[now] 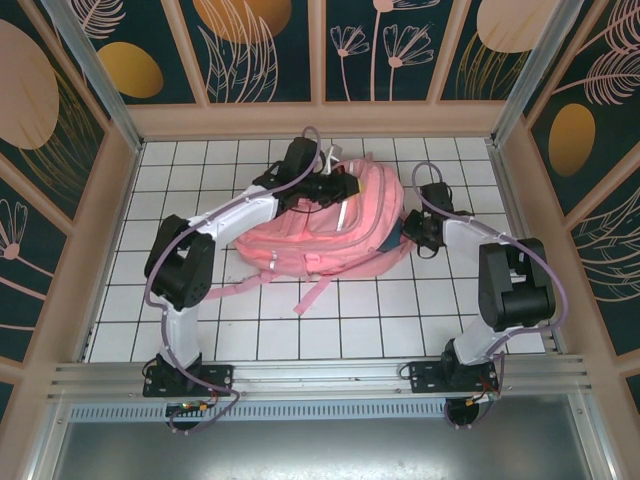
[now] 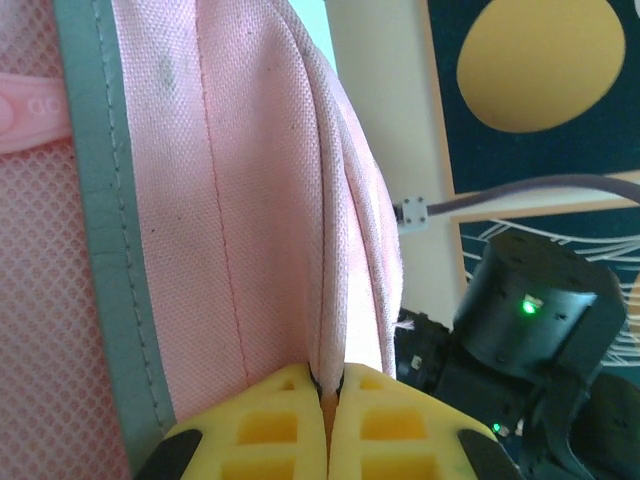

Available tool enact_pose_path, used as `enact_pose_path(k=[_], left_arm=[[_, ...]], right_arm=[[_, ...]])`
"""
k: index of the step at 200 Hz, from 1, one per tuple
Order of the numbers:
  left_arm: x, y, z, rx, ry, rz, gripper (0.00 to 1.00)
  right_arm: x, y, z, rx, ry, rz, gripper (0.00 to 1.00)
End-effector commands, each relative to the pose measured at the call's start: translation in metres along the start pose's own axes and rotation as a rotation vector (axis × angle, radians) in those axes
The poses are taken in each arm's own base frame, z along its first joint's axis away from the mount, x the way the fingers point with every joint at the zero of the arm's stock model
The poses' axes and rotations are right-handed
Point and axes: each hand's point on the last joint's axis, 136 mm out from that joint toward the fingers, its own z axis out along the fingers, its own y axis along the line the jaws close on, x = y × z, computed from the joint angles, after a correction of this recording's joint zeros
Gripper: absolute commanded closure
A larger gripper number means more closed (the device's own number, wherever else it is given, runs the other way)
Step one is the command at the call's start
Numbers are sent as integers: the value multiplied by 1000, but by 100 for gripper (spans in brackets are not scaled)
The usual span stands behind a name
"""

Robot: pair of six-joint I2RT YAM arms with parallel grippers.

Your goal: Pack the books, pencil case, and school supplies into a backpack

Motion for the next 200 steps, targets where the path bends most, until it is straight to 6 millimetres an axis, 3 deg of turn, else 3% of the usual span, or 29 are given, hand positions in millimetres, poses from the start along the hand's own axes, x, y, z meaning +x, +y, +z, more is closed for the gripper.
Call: enact_pose_path(k=[1,18,24,50,60,78,101,150,160,165,200], left_arm=[[-35,-10,7,6,-84,63,100],[-45,-8,18,3,-86,57,100],[-47,-10,21,9,-79,58,95],[-54,-19,21,25,-89,79,84],[-55,-21,18,23,-94,85,76],[-56,-20,9,2,-107,94,54],[-54,-15,-12,-30,-141,99,42],[-30,14,-74,-163,-248,71,36],[-19,30,-83,-207,-258,43,36],[-15,26,-93,-204,-276,40,36],[28,64,-121,-258,-299,-90,37]], right_arm=[[-18,-7,2,58,-15,-15,87],[-32,0,3,53,-27,-29,84],[-36,3,2,52,-32,-31,81],[-48,12,-9,34,-65,-33,58],[-48,12,-14,32,-75,-29,50],[-45,10,-23,25,-86,-12,41],[-37,5,-36,15,-101,7,37],[-20,0,-64,-16,-132,46,31],[-17,1,-69,-25,-138,50,30],[-14,1,-71,-28,-140,53,30],[5,19,-84,-68,-162,12,29]])
